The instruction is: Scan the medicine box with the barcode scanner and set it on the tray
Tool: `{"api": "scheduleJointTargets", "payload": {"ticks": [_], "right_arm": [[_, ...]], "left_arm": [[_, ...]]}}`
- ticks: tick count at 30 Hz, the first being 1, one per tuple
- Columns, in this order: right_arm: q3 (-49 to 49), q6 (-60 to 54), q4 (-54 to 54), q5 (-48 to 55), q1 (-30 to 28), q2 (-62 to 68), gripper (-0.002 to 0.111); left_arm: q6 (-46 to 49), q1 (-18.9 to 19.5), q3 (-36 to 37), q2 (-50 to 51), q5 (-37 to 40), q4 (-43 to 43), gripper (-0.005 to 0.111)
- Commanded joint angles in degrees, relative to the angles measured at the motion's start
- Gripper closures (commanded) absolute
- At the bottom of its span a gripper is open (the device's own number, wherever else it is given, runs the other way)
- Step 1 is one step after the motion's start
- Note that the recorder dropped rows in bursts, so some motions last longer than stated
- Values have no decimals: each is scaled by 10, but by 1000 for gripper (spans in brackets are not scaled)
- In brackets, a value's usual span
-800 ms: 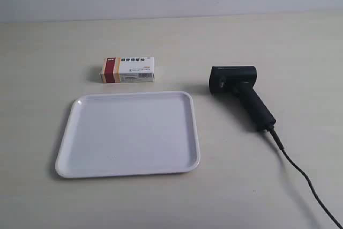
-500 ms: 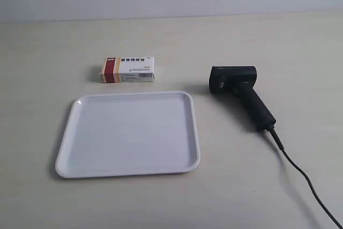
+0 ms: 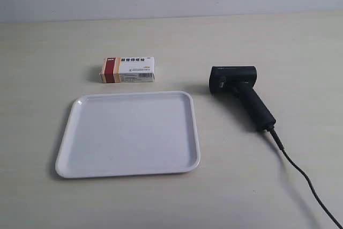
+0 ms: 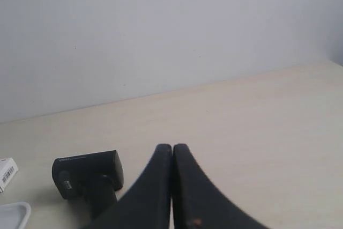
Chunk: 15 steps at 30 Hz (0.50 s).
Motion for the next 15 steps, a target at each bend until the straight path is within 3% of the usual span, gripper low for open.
{"api": "scheduleJointTargets", "payload": {"ticks": [1,3,11,15], "right_arm": [[3,45,33,-29,-3,-3,108],[3,90,75,-57,-3,-3,108],[3,110,86,-160,-3,-3,108],[-3,96,84,-189,-3,35,108]], "left_arm": [[-126,1,0,-3,-75,-172,105],[-128,1,0,-3,-153,-214,105],[-77,1,0,36,-419,-212,107],[-42,1,-58,314,-470,-216,107]]}}
